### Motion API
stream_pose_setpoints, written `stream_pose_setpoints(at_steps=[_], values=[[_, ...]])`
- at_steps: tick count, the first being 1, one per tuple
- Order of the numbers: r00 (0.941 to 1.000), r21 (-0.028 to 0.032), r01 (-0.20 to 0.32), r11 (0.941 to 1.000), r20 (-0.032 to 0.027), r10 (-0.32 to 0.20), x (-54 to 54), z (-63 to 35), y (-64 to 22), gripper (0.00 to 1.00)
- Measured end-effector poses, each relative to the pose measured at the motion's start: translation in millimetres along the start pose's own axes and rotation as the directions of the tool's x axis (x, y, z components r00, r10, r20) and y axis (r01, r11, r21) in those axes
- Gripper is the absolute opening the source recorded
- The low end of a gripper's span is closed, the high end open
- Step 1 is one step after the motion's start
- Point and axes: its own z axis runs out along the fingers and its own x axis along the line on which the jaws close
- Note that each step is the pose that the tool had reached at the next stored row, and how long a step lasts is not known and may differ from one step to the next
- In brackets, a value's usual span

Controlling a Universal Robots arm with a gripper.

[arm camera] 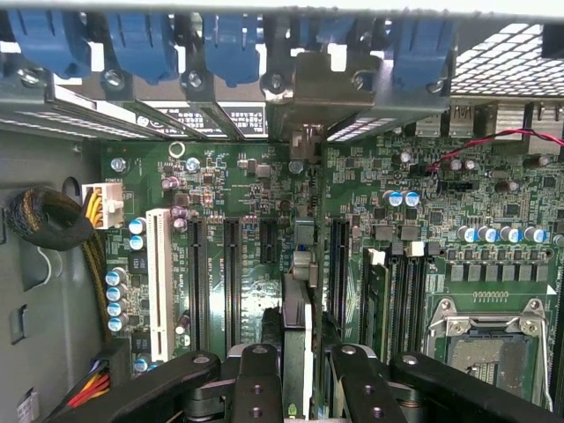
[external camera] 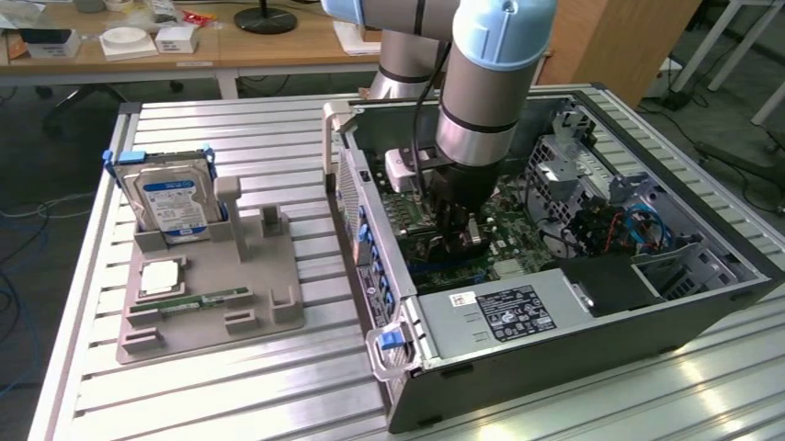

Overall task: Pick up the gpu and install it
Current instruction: 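Insert the gpu into the slot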

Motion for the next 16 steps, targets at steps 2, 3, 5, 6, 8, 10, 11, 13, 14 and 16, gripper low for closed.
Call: stream_pose_setpoints(at_steps=[2, 3, 5, 6, 8, 10, 11, 13, 14, 16], values=[[1.0, 0.0001, 0.0, 1.0, 0.0003, 0.0, 0.0, 0.2, 0.0, 0.26], [1.0, 0.0002, 0.0, 1.0, 0.0004, 0.0, -0.1, 0.2, 0.0, 0.26], [1.0, 0.0002, 0.0, 1.0, 0.0004, 0.0, -0.1, 0.2, 0.0, 0.26], [1.0, 0.0002, 0.0, 1.0, 0.0003, 0.0, 0.0, 0.2, 0.0, 0.26], [1.0, 0.0002, 0.0, 1.0, 0.0003, 0.0, -0.1, 0.2, 0.1, 0.26], [1.0, 0.0002, 0.0, 1.0, 0.0004, 0.0, -0.1, 0.2, 0.1, 0.26], [1.0, 0.0002, 0.0, 1.0, 0.0004, 0.0, -0.1, 0.2, 0.1, 0.26], [1.0, 0.0002, 0.0, 1.0, 0.0004, 0.0, -0.1, 0.2, 0.2, 0.26], [1.0, 0.0002, 0.0, 1.0, 0.0003, 0.0, -0.1, 0.2, 0.2, 0.26], [1.0, 0.0002, 0.0, 1.0, 0.0003, 0.0, -0.1, 0.2, 0.3, 0.26]])
